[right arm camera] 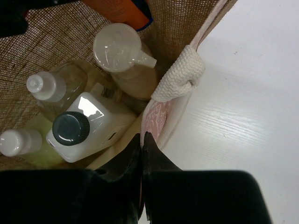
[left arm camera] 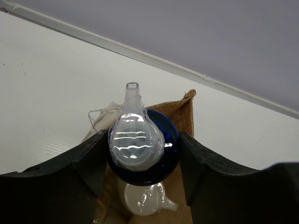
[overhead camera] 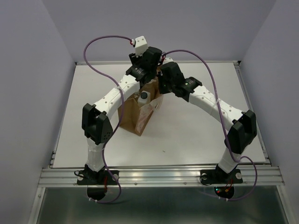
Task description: Place the personal care products into the canvas bag
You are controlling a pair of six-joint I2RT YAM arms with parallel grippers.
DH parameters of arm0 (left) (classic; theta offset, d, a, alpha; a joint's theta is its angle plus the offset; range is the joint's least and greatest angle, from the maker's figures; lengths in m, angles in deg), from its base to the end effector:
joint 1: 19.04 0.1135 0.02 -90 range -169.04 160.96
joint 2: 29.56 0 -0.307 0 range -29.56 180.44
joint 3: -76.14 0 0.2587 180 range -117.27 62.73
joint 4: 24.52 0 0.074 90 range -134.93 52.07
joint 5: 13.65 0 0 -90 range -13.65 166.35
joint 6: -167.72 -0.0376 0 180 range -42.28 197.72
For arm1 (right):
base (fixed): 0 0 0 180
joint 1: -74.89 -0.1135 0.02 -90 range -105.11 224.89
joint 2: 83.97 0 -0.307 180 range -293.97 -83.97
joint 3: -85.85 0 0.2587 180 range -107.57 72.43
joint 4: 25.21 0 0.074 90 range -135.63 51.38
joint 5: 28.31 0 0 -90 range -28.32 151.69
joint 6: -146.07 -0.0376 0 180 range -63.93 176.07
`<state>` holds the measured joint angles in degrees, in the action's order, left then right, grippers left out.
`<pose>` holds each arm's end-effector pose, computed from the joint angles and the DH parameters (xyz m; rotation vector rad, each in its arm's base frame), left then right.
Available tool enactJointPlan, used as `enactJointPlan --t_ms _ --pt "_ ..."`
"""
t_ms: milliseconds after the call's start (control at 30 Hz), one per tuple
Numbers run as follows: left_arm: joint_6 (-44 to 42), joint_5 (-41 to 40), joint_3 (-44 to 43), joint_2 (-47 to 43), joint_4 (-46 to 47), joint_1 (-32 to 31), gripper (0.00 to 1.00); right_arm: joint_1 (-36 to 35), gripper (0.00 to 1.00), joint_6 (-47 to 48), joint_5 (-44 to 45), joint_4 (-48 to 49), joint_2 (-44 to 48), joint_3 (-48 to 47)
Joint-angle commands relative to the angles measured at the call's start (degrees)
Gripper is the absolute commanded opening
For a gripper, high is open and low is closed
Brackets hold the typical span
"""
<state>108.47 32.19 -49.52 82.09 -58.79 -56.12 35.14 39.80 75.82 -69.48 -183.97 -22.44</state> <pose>0.3979 -0.2679 0.4265 -0.3982 1.7788 -0.0915 0.3278 0.2607 0.3882 -0.3097 2.1691 0.2842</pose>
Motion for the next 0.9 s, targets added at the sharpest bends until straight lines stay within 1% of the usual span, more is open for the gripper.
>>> enactJointPlan --t_ms 0,233,500,767,800,867 --pt "1.2 1.9 -2.1 -0.7 12.2 -1.9 0.0 0.5 0.01 0.5 -0.2 0.3 1.0 -0.4" --pt "2.9 -1.4 2.7 -0.1 9.9 -1.9 0.0 0.5 0.01 0.5 -0.7 0.3 0.9 -0.2" --pt "4.4 -1.0 2.8 1.8 6.2 -1.8 0.0 0.5 0.01 0.1 -0.2 0.3 1.7 1.0" --pt "4.6 0.6 1.6 5.5 5.7 -1.7 0.0 0.5 0.01 -0.2 -0.4 0.3 1.9 2.6" --pt "4.6 0.5 1.2 5.7 5.4 -1.6 0.02 0.5 0.01 -0.2 -0.4 0.3 1.9 2.7" --pt "4.7 -0.2 0.9 6.1 4.8 -1.5 0.14 0.5 0.01 -0.2 -0.4 0.3 2.0 2.8"
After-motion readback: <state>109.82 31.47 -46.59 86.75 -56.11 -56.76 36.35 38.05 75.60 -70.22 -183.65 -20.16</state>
